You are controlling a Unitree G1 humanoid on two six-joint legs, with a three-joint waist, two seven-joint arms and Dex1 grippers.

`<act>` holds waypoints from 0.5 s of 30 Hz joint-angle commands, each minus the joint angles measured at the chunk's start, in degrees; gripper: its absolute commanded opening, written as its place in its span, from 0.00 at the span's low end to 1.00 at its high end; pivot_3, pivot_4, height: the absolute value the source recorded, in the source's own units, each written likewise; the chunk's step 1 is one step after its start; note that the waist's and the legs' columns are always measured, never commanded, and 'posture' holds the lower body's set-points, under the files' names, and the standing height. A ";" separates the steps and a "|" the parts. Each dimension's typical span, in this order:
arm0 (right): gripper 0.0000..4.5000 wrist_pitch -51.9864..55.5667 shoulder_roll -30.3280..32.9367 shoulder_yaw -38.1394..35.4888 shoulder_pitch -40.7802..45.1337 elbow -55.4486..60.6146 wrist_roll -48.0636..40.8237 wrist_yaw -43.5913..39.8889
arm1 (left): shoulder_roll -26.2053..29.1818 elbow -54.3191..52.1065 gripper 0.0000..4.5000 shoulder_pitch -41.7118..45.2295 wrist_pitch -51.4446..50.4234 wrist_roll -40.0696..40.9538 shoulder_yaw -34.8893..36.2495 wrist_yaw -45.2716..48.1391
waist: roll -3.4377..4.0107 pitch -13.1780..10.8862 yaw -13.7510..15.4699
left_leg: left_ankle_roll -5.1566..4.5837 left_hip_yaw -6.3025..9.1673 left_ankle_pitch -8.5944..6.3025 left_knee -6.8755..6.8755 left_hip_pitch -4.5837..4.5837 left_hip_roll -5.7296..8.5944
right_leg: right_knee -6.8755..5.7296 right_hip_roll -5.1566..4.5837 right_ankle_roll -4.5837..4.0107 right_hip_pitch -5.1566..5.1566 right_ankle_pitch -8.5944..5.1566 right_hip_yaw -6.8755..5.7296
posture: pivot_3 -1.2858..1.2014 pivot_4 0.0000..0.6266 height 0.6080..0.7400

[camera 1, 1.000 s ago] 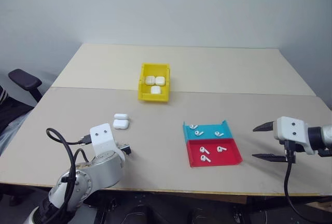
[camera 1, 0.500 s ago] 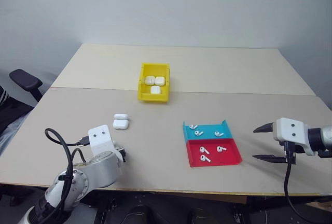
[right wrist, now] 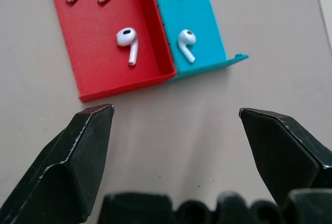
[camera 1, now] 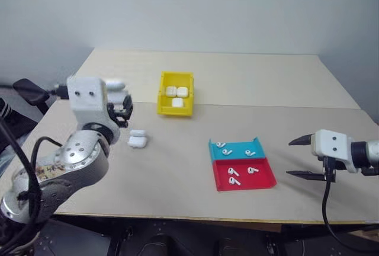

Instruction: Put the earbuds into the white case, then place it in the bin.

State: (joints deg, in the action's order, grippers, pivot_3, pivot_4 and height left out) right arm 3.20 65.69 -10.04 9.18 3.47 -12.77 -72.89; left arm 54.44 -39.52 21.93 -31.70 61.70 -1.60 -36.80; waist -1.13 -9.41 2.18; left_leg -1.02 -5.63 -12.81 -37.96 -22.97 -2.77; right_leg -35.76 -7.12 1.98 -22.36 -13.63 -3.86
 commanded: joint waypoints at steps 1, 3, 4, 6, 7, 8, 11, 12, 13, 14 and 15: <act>1.00 0.08 0.14 -1.23 2.48 2.08 -1.33 0.62 | -3.65 4.61 0.62 -0.82 13.69 -15.03 -1.13 22.56 | 0.02 0.01 0.05 | 0.00 -0.03 0.00 0.02 -0.02 0.00 | 0.02 0.01 0.00 -0.01 0.00 0.00 | 0.52 0.24 1.00; 1.00 0.10 0.28 -1.56 3.53 2.68 -1.30 0.94 | -10.16 11.29 0.62 -0.33 22.42 -19.52 -2.75 33.32 | 0.05 0.03 0.17 | -0.01 -0.02 -0.01 0.03 -0.06 -0.01 | 0.04 0.00 0.00 -0.03 0.00 -0.01 | 0.52 0.24 1.00; 1.00 0.11 0.36 -1.91 3.82 3.14 -1.32 1.21 | -12.20 14.30 0.62 -0.09 26.23 -21.52 -3.81 40.00 | 0.03 0.02 0.20 | -0.01 -0.04 -0.01 0.02 -0.08 -0.01 | 0.06 0.00 0.00 -0.03 0.01 -0.02 | 0.52 0.24 1.00; 1.00 0.54 0.54 -2.83 3.90 4.32 -1.70 1.47 | -14.95 18.74 0.62 0.46 30.69 -24.42 -5.61 50.91 | 0.00 0.01 0.11 | -0.03 -0.04 -0.01 0.02 -0.28 -0.03 | 0.06 0.01 0.01 -0.21 0.03 -0.04 | 0.52 0.24 1.00; 1.00 0.49 0.65 -3.43 3.55 5.13 -1.72 1.65 | -16.63 20.88 0.62 0.79 33.21 -24.82 -6.29 56.54 | 0.00 0.01 0.09 | -0.02 -0.06 0.00 0.01 -0.35 -0.03 | 0.05 0.01 0.01 -0.30 0.03 -0.04 | 0.52 0.24 1.00; 1.00 0.77 0.76 -3.98 3.18 6.07 -1.86 1.81 | -18.85 22.64 0.62 0.85 35.47 -24.36 -6.35 60.96 | 0.01 0.01 0.08 | -0.02 -0.08 0.00 0.01 -0.44 -0.03 | 0.04 0.01 0.01 -0.38 0.04 -0.03 | 0.52 0.24 1.00; 1.00 2.79 1.23 -5.74 1.95 9.78 -2.68 2.10 | -23.92 27.12 0.62 1.33 40.53 -23.51 -6.69 73.54 | 0.01 0.01 0.08 | 0.11 -0.14 0.08 -0.06 -0.78 -0.05 | -0.06 0.00 0.03 -0.73 0.05 0.01 | 0.52 0.24 1.00; 1.00 4.01 1.47 -6.40 1.61 11.46 -3.07 2.20 | -25.94 28.65 0.62 1.46 42.21 -23.54 -6.87 76.73 | 0.01 0.01 0.09 | 0.15 -0.14 0.11 -0.10 -0.80 -0.05 | -0.09 0.00 0.04 -0.76 0.06 0.01 | 0.52 0.24 1.00; 1.00 4.94 1.67 -6.88 1.34 12.67 -3.37 2.32 | -27.57 29.77 0.62 1.52 43.30 -23.67 -6.71 78.95 | 0.01 0.01 0.10 | 0.15 -0.14 0.12 -0.14 -0.80 -0.06 | -0.13 0.00 0.04 -0.76 0.06 -0.01 | 0.52 0.24 1.00; 1.00 5.74 1.84 -7.23 1.16 13.59 -3.62 2.42 | -29.09 30.61 0.62 1.48 44.01 -23.60 -6.36 80.60 | 0.01 0.01 0.09 | 0.15 -0.14 0.11 -0.16 -0.80 -0.07 | -0.13 0.00 0.05 -0.75 0.06 0.00 | 0.52 0.24 1.00; 1.00 5.52 1.78 -7.63 1.09 14.48 -3.60 2.61 | -30.89 31.52 0.62 1.08 45.17 -23.17 -5.90 82.35 | 0.01 0.01 -0.02 | 0.13 -0.14 0.10 -0.20 -0.79 -0.06 | -0.14 0.00 0.06 -0.74 0.07 0.00 | 0.52 0.24 1.00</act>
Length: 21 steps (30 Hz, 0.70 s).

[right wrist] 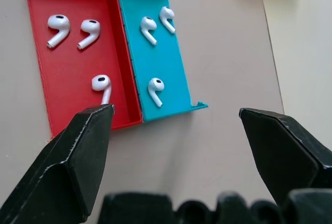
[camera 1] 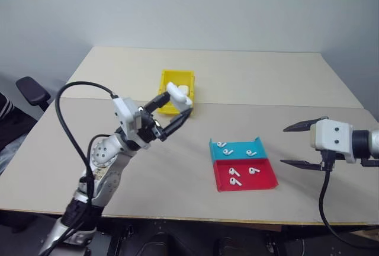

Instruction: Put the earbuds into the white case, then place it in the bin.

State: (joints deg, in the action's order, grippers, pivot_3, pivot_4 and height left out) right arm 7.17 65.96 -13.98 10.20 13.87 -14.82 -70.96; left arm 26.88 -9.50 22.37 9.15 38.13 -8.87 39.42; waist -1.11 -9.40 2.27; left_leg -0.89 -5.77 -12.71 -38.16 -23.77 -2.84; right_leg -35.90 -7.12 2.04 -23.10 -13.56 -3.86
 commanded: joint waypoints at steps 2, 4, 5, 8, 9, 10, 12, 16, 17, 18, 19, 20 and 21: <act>1.00 2.54 1.86 -3.94 0.25 6.01 -1.91 0.51 | -4.91 3.34 0.62 -0.01 5.40 0.91 1.67 11.54 | 0.00 0.00 -0.18 | -0.26 0.04 -0.16 -0.07 0.02 -0.01 | -0.03 0.00 0.02 0.04 0.02 0.00 | 0.52 0.24 1.00; 1.00 3.82 3.01 -3.31 0.53 8.41 -1.81 -0.04 | -5.88 5.61 0.62 -0.97 6.51 1.77 1.54 18.44 | 0.03 0.02 -0.27 | -0.39 0.08 -0.23 -0.07 0.04 -0.03 | -0.07 0.02 0.02 0.04 0.02 0.00 | 0.52 0.24 1.00; 1.00 4.64 3.82 -2.53 1.00 9.89 -2.24 -0.68 | -6.34 6.77 0.62 -1.63 7.01 2.08 1.35 21.65 | 0.07 0.04 -0.27 | -0.39 0.09 -0.23 -0.07 0.05 -0.05 | -0.08 0.03 0.02 0.02 0.01 0.00 | 0.52 0.24 1.00; 1.00 4.54 4.79 0.53 3.57 13.25 -2.64 -1.35 | -7.29 8.46 0.62 -3.47 8.39 2.42 1.19 29.87 | 0.07 0.04 -0.47 | -0.42 0.12 -0.25 -0.07 0.03 -0.05 | -0.08 0.03 0.01 0.00 0.01 0.00 | 0.52 0.24 1.00; 1.00 5.09 5.26 1.75 4.70 13.86 -2.27 -1.30 | -7.68 8.28 0.62 -4.02 8.47 2.67 1.41 31.47 | 0.07 0.04 -0.64 | -0.43 0.14 -0.26 -0.07 0.02 -0.05 | -0.07 0.03 0.02 0.00 0.01 0.00 | 0.52 0.24 1.00; 1.00 5.20 5.70 3.10 6.07 14.22 -2.04 -1.74 | -7.89 8.04 0.62 -4.28 8.53 2.56 1.55 32.59 | 0.07 0.04 -0.81 | -0.43 0.16 -0.26 -0.08 0.00 -0.05 | -0.07 0.03 0.01 -0.01 0.01 -0.01 | 0.52 0.24 1.00; 1.00 4.60 6.66 5.08 8.02 14.38 -1.90 -3.35 | -8.53 7.40 0.62 -4.41 8.23 2.48 2.12 33.49 | 0.07 0.04 -0.82 | -0.45 0.22 -0.27 -0.11 0.00 -0.06 | -0.07 0.03 0.01 0.01 0.01 -0.02 | 0.52 0.24 1.00; 1.00 1.97 6.83 10.89 11.57 15.20 -1.64 -7.45 | -8.49 6.96 0.62 -4.54 8.93 0.51 2.82 35.50 | 0.07 0.04 -1.12 | -0.49 0.42 -0.29 -0.13 0.01 -0.06 | -0.06 0.02 0.01 0.03 0.01 -0.04 | 0.52 0.24 1.00; 1.00 1.87 6.99 12.93 12.27 15.77 -0.83 -8.52 | -8.43 7.28 0.62 -5.03 9.56 0.28 2.97 36.55 | 0.07 0.04 -1.25 | -0.50 0.48 -0.30 -0.13 0.00 -0.06 | -0.06 0.02 0.01 0.03 0.01 -0.04 | 0.52 0.24 1.00; 1.00 3.03 6.79 15.22 13.49 16.14 0.10 -8.99 | -8.25 7.41 0.62 -5.64 9.97 -0.49 3.04 36.78 | 0.08 0.04 -1.41 | -0.50 0.51 -0.30 -0.13 0.00 -0.06 | -0.06 0.03 0.01 0.02 0.01 -0.03 | 0.52 0.24 1.00; 1.00 4.61 6.15 17.52 15.11 16.21 1.16 -9.05 | -8.21 7.60 0.62 -6.20 10.47 -1.40 3.06 36.81 | 0.08 0.04 -1.54 | -0.50 0.54 -0.30 -0.13 0.00 -0.06 | -0.06 0.03 0.01 0.01 0.01 -0.02 | 0.52 0.24 1.00; 1.00 5.67 5.18 19.76 16.77 16.04 2.60 -8.81 | -8.39 7.79 0.62 -6.75 10.99 -1.93 3.12 36.89 | 0.09 0.05 -1.67 | -0.50 0.56 -0.30 -0.13 0.00 -0.07 | -0.07 0.02 0.01 0.01 0.01 -0.01 | 0.52 0.24 1.00; 1.00 6.21 3.81 22.12 18.55 15.55 4.28 -8.50 | -8.56 7.78 0.62 -7.49 11.29 -2.21 3.26 36.75 | 0.09 0.05 -1.78 | -0.50 0.56 -0.30 -0.13 0.01 -0.07 | -0.07 0.03 0.01 -0.01 0.01 0.00 | 0.52 0.24 1.00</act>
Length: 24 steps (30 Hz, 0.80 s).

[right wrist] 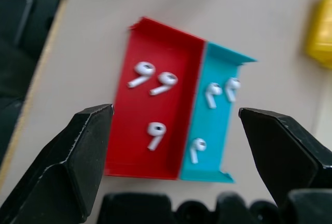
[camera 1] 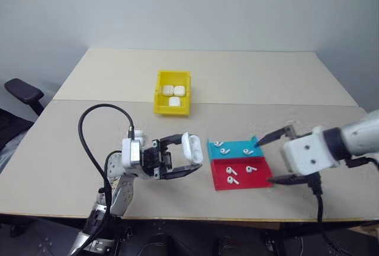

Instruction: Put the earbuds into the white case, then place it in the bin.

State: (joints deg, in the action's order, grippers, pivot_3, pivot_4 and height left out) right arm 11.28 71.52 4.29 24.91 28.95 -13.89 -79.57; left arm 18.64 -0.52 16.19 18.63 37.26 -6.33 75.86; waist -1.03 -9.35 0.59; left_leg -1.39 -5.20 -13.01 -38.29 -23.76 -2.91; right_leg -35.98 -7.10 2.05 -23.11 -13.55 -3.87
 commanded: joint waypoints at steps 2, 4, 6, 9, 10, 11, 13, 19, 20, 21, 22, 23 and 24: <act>1.00 4.36 -4.82 8.81 7.52 -0.56 6.91 0.48 | -0.41 -1.38 0.62 -2.74 2.33 -1.90 1.21 -0.02 | 0.01 0.01 -0.42 | 0.00 0.02 0.00 -0.01 0.02 -0.03 | -0.02 0.02 -0.01 0.00 0.00 0.01 | 0.52 0.24 1.00; 0.91 8.44 -7.53 12.42 10.54 -1.11 9.06 0.48 | -0.36 -1.78 0.62 -3.75 2.89 -2.64 1.66 -0.50 | 0.01 0.01 -0.39 | 0.02 0.06 0.01 0.00 0.02 -0.05 | -0.08 0.03 -0.03 -0.03 -0.01 -0.01 | 0.52 0.24 1.00; 0.79 12.73 -9.54 14.65 12.38 -1.13 10.25 0.65 | -0.35 -2.19 0.62 -4.49 3.16 -3.03 2.01 -1.01 | 0.01 0.01 -0.25 | 0.02 0.07 0.01 0.00 0.00 -0.05 | -0.10 0.04 -0.05 -0.06 -0.02 -0.01 | 0.52 0.24 1.00; 0.57 20.42 -11.38 16.24 13.96 0.20 9.95 0.91 | 0.12 -3.18 0.62 -5.60 3.07 -3.49 2.44 -1.63 | 0.02 0.01 0.02 | 0.00 0.06 0.00 -0.01 -0.04 -0.03 | -0.06 0.01 -0.05 -0.06 -0.01 -0.02 | 0.52 0.24 1.00; 0.57 22.46 -11.73 16.52 14.15 0.98 9.78 0.99 | 0.37 -3.37 0.62 -5.91 3.07 -3.50 2.59 -1.54 | 0.02 0.01 0.10 | -0.01 0.06 -0.01 -0.01 -0.04 -0.02 | -0.05 -0.01 -0.05 -0.06 -0.01 -0.02 | 0.52 0.24 1.00; 0.57 24.71 -12.16 16.79 14.20 1.90 9.39 1.20 | 0.46 -3.61 0.62 -6.19 2.86 -3.36 2.76 -1.71 | 0.02 0.01 0.14 | -0.02 0.06 -0.01 -0.01 -0.04 -0.02 | -0.04 -0.01 -0.05 -0.05 -0.01 -0.02 | 0.52 0.24 1.00; 0.57 28.48 -12.69 17.75 14.10 3.41 9.59 1.79 | 0.44 -3.98 0.62 -6.47 2.59 -3.56 2.96 -2.58 | 0.03 0.02 0.08 | -0.02 0.06 -0.02 -0.02 -0.04 -0.03 | -0.05 -0.01 -0.05 -0.06 -0.01 -0.03 | 0.52 0.24 1.00; 0.57 40.96 -15.87 22.68 14.80 6.25 11.46 6.29 | 1.06 -2.68 0.62 -6.32 4.51 -4.64 2.66 -0.83 | 0.05 0.03 -0.01 | -0.02 0.09 -0.02 -0.01 -0.02 -0.03 | -0.11 0.00 -0.07 -0.08 -0.01 -0.04 | 0.52 0.24 1.00; 0.57 43.74 -16.87 23.29 15.14 6.48 11.48 7.71 | 1.03 -2.93 0.62 -6.42 4.37 -4.67 2.59 -0.86 | 0.06 0.03 -0.06 | -0.02 0.09 -0.02 -0.01 -0.03 -0.03 | -0.10 0.01 -0.07 -0.09 -0.01 -0.04 | 0.52 0.24 1.00; 0.57 46.77 -18.04 23.79 15.69 6.54 11.42 9.19 | 0.95 -3.28 0.62 -6.55 4.19 -4.69 2.49 -0.97 | 0.06 0.03 -0.06 | -0.02 0.09 -0.02 -0.01 -0.03 -0.04 | -0.10 0.01 -0.08 -0.09 -0.01 -0.04 | 0.52 0.24 1.00; 0.57 48.80 -18.65 24.32 16.14 6.79 11.41 10.22 | 0.95 -3.78 0.62 -6.71 3.81 -4.70 2.37 -1.16 | 0.06 0.03 -0.07 | -0.02 0.09 -0.02 -0.01 -0.03 -0.03 | -0.11 0.01 -0.08 -0.10 -0.01 -0.03 | 0.52 0.24 1.00; 0.57 50.28 -18.93 24.76 16.45 7.13 11.27 10.95 | 0.94 -4.05 0.62 -6.81 3.59 -4.67 2.29 -1.20 | 0.06 0.03 -0.07 | -0.02 0.09 -0.02 -0.01 -0.03 -0.04 | -0.11 0.01 -0.08 -0.09 0.00 -0.03 | 0.52 0.24 1.00; 0.57 51.54 -18.95 25.32 16.58 7.56 11.19 11.62 | 0.90 -4.11 0.62 -6.83 3.53 -4.70 2.23 -1.16 | 0.06 0.03 -0.06 | -0.02 0.09 -0.02 -0.01 -0.04 -0.03 | -0.12 0.01 -0.08 -0.10 0.00 -0.03 | 0.52 0.24 1.00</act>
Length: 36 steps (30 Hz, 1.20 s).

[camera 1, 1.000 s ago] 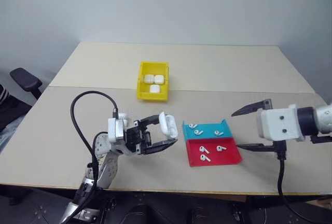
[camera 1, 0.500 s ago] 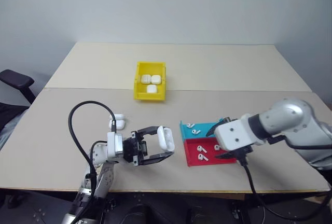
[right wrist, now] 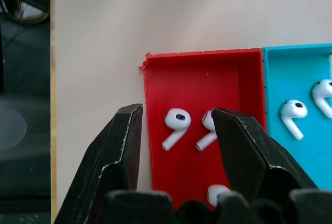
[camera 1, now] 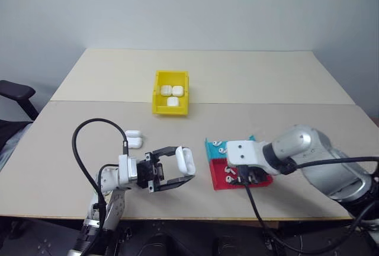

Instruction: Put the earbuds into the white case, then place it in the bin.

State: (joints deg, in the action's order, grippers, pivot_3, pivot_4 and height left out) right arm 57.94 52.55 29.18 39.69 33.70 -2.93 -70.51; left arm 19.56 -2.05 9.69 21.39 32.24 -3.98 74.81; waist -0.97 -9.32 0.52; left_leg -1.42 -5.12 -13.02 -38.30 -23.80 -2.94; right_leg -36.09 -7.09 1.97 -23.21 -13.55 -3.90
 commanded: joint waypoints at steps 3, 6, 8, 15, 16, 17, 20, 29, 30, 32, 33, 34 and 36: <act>0.57 8.36 -0.20 1.89 2.14 3.63 -0.39 4.69 | -0.02 -2.19 0.62 -0.11 0.79 -0.13 -0.13 -0.08 | 0.00 0.00 0.13 | 0.00 0.01 0.00 0.00 -0.01 0.01 | 0.02 0.00 0.00 0.01 0.00 -0.01 | 0.52 0.24 1.00; 0.57 11.00 -0.54 2.85 2.04 4.64 -1.39 6.53 | 0.00 -2.08 0.62 0.41 0.40 -0.30 -0.14 -0.21 | 0.00 0.00 0.05 | -0.01 0.01 0.00 0.00 -0.01 0.01 | 0.02 -0.01 0.00 0.01 0.00 -0.01 | 0.52 0.24 1.00; 0.57 12.42 -0.55 3.10 1.95 5.28 -2.22 7.54 | -0.11 -2.25 0.62 0.79 0.07 -0.36 -0.23 -0.51 | 0.00 0.00 0.01 | -0.01 0.02 0.00 0.00 -0.01 0.00 | 0.00 0.00 0.00 -0.01 0.00 -0.01 | 0.52 0.24 1.00; 0.57 15.74 -0.46 3.51 1.84 5.33 -5.08 10.65 | -0.25 -1.69 0.62 1.37 0.07 -0.48 -0.33 -0.76 | 0.00 0.00 0.00 | -0.01 0.02 -0.01 0.00 -0.01 0.01 | 0.01 0.00 0.00 0.00 0.00 -0.01 | 0.52 0.24 1.00; 0.57 15.95 -0.46 3.47 1.80 5.10 -5.50 11.08 | -0.24 -1.78 0.62 1.36 -0.07 -0.51 -0.36 -0.91 | 0.00 0.00 0.00 | -0.01 0.02 -0.01 0.00 -0.01 0.00 | 0.01 0.00 0.00 0.00 0.00 -0.01 | 0.52 0.24 1.00; 0.57 16.39 -0.66 3.20 1.69 4.84 -6.03 11.50 | -0.22 -1.87 0.62 1.33 -0.21 -0.56 -0.38 -1.09 | 0.00 0.00 0.00 | -0.01 0.02 -0.01 0.01 -0.01 0.01 | 0.01 0.00 0.00 0.00 0.00 -0.01 | 0.52 0.24 1.00; 0.57 16.43 -0.42 3.29 1.66 4.53 -7.37 12.27 | -0.20 -1.96 0.62 1.30 -0.28 -0.67 -0.48 -1.32 | 0.00 0.00 -0.01 | -0.01 0.02 -0.01 0.00 -0.01 0.00 | 0.01 0.00 0.00 0.00 0.00 -0.01 | 0.52 0.24 1.00; 0.57 15.94 -0.70 4.32 0.93 2.25 -9.74 14.95 | 0.62 -2.88 0.62 0.70 -1.00 -0.90 -0.75 -2.15 | 0.00 0.00 -0.02 | -0.01 0.02 -0.01 0.00 -0.01 0.00 | 0.01 0.00 0.01 0.00 0.00 -0.01 | 0.52 0.24 1.00; 0.57 15.85 -0.72 4.44 0.90 2.03 -9.91 15.22 | 0.64 -2.88 0.62 0.70 -0.95 -0.92 -0.79 -2.21 | 0.00 0.00 -0.01 | -0.01 0.02 -0.01 0.00 -0.01 0.01 | 0.01 0.00 0.01 0.00 0.00 -0.01 | 0.52 0.24 1.00; 0.57 15.82 -0.78 4.63 0.87 1.65 -10.25 15.71 | 0.69 -2.86 0.62 0.68 -0.93 -1.02 -0.85 -2.35 | 0.00 0.00 -0.02 | -0.02 0.02 -0.01 0.00 -0.02 0.00 | 0.01 0.00 0.01 0.00 0.00 -0.01 | 0.52 0.24 1.00; 0.57 15.73 -0.83 4.71 0.82 1.35 -10.33 15.95 | 0.67 -2.71 0.62 0.67 -0.79 -1.16 -0.88 -2.38 | 0.00 0.00 -0.02 | -0.02 0.02 -0.01 0.00 -0.02 0.00 | 0.01 0.00 0.01 0.00 0.00 -0.01 | 0.52 0.24 1.00; 0.57 15.65 -0.88 4.79 0.76 1.06 -10.33 16.27 | 0.66 -2.59 0.62 0.67 -0.68 -1.22 -0.89 -2.38 | 0.00 0.00 -0.02 | -0.02 0.02 -0.01 0.00 -0.02 0.01 | 0.01 0.00 0.01 0.00 0.00 -0.01 | 0.52 0.24 1.00; 0.57 15.59 -1.08 4.53 0.64 0.35 -10.60 16.70 | 0.67 -2.53 0.62 0.59 -0.61 -1.30 -0.94 -2.36 | 0.00 0.00 -0.02 | -0.01 0.02 -0.01 0.01 -0.02 0.01 | 0.01 0.00 0.01 0.00 0.00 -0.01 | 0.52 0.24 1.00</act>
State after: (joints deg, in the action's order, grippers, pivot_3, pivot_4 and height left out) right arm 73.99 51.56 34.32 40.13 33.87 -12.91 -54.37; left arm 20.05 -2.59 10.51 20.59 30.88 -4.77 72.69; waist -0.97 -9.32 0.51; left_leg -1.43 -5.09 -13.03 -38.30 -23.81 -2.94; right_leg -36.08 -7.09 1.98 -23.21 -13.56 -3.91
